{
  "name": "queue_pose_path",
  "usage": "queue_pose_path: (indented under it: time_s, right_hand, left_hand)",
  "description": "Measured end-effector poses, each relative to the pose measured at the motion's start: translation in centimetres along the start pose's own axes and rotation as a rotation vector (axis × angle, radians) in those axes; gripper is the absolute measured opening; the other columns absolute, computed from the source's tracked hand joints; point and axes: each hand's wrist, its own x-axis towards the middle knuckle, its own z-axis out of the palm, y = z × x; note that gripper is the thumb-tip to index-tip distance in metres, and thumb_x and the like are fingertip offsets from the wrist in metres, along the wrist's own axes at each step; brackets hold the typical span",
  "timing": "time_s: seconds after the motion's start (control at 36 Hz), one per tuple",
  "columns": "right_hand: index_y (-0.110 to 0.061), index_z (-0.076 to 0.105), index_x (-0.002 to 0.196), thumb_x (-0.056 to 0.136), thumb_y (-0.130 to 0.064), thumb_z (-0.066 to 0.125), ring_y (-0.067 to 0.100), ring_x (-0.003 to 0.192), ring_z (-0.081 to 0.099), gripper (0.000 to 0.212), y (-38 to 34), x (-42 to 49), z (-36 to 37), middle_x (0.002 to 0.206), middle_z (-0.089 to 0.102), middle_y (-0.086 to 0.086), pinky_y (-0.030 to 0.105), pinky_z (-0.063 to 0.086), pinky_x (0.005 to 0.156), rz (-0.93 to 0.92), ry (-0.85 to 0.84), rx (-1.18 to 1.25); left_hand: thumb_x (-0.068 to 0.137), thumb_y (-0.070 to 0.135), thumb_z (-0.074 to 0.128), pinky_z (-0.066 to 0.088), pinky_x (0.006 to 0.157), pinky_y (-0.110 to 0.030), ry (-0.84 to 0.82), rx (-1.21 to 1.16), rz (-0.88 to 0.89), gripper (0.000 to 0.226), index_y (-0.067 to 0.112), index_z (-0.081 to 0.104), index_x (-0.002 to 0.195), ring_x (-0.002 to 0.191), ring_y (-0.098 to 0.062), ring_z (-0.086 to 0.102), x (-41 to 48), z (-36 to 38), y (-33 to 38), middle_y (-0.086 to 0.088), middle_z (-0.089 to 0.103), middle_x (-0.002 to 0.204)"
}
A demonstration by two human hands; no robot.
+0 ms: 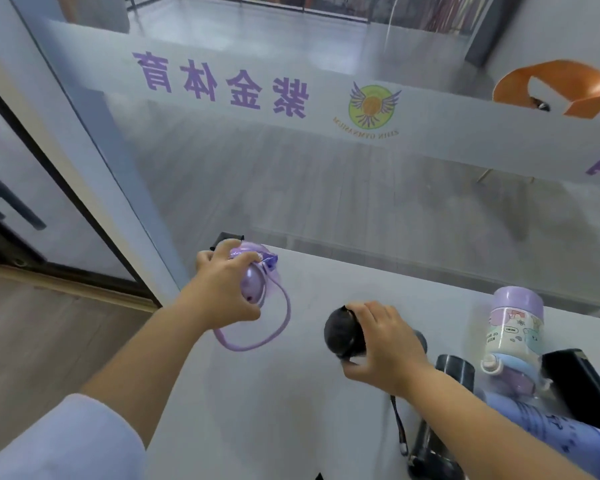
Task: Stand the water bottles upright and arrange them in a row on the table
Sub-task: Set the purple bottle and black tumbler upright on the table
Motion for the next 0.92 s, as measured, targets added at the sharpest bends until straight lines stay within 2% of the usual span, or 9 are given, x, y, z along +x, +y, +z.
queue_pose_path:
  time_s: [0.08,0.17,0.28,0.36,0.44,0.53,0.67,0.81,0.92]
  right_hand:
    - [-0.024,0.043,0.124,0.061,-0.047,0.07,0.021,0.099,0.047,0.073,-0.3,1.1,-1.1,0.117,0.051,-0.006,0.035,0.05,0.076,0.045,0.073,0.123]
    - [-0.025,0.043,0.122,0.06,-0.042,0.076,0.018,0.1,0.047,0.072,-0.5,2.3,-2.2,0.116,0.05,-0.008,0.032,0.049,0.08,0.089,0.135,0.247]
    - [-0.027,0.041,0.119,0.059,-0.042,0.078,0.015,0.101,0.051,0.072,-0.4,3.7,-3.1,0.113,0.051,-0.009,0.03,0.049,0.084,0.155,0.181,0.384]
    - [-0.026,0.041,0.117,0.061,-0.039,0.08,0.012,0.097,0.053,0.069,-0.4,4.4,-3.5,0.11,0.052,-0.009,0.027,0.048,0.082,0.198,0.191,0.475]
    - [-0.028,0.039,0.115,0.061,-0.037,0.081,0.011,0.096,0.055,0.068,-0.1,4.8,-3.6,0.108,0.053,-0.008,0.025,0.048,0.081,0.236,0.2,0.547]
    - [-0.031,0.037,0.112,0.063,-0.035,0.082,0.013,0.096,0.055,0.066,0.2,4.9,-3.5,0.108,0.053,-0.007,0.026,0.048,0.082,0.281,0.213,0.611]
    - [-0.032,0.036,0.115,0.066,-0.037,0.08,0.015,0.102,0.053,0.066,0.5,4.9,-3.4,0.113,0.051,-0.006,0.031,0.047,0.089,0.299,0.182,0.653]
    - [-0.028,0.035,0.125,0.071,-0.038,0.078,0.012,0.108,0.047,0.07,0.6,4.6,-3.6,0.121,0.046,-0.007,0.025,0.039,0.09,0.289,0.143,0.613]
    - [-0.024,0.035,0.131,0.073,-0.039,0.076,0.009,0.109,0.045,0.072,0.3,4.4,-3.8,0.125,0.041,-0.008,0.023,0.038,0.092,0.283,0.157,0.544]
  left_hand:
    - [0.064,0.027,0.073,0.033,0.089,-0.025,-0.055,0.009,-0.018,0.067,0.037,0.045,0.125,0.105,-0.021,0.018,1.5,-1.3,-0.1,0.002,0.023,0.127]
    - [0.067,0.026,0.073,0.038,0.092,-0.027,-0.085,-0.01,-0.026,0.068,0.037,0.046,0.128,0.106,-0.021,0.021,3.0,-2.1,0.0,0.001,0.023,0.122]
    - [0.073,0.021,0.068,0.041,0.099,-0.034,-0.072,-0.061,-0.022,0.066,0.033,0.044,0.134,0.123,-0.026,0.026,4.6,-2.5,0.2,0.0,0.03,0.132]
    - [0.078,0.02,0.063,0.035,0.104,-0.036,-0.012,-0.071,0.012,0.062,0.027,0.042,0.136,0.132,-0.028,0.022,5.5,-2.3,0.2,0.002,0.034,0.145]
    - [0.083,0.019,0.06,0.032,0.106,-0.037,0.022,-0.071,0.011,0.058,0.024,0.04,0.137,0.134,-0.029,0.02,5.8,-1.6,0.1,0.002,0.027,0.152]
    - [0.085,0.015,0.059,0.039,0.101,-0.039,0.124,-0.099,0.001,0.046,0.022,0.05,0.129,0.13,-0.033,0.032,5.9,-1.0,0.0,-0.007,0.022,0.147]
    - [0.088,0.013,0.057,0.042,0.094,-0.037,0.224,-0.14,-0.012,0.038,0.017,0.055,0.126,0.121,-0.033,0.042,6.0,-0.6,-0.8,-0.008,0.032,0.137]
    - [0.088,0.009,0.059,0.036,0.105,-0.043,0.256,-0.109,0.024,0.039,0.014,0.056,0.126,0.131,-0.036,0.034,6.0,-0.3,-1.5,-0.009,0.04,0.145]
    - [0.086,0.005,0.059,0.043,0.098,-0.048,0.257,-0.106,0.065,0.035,0.015,0.06,0.119,0.119,-0.043,0.044,6.0,-0.4,-1.6,-0.009,0.048,0.139]
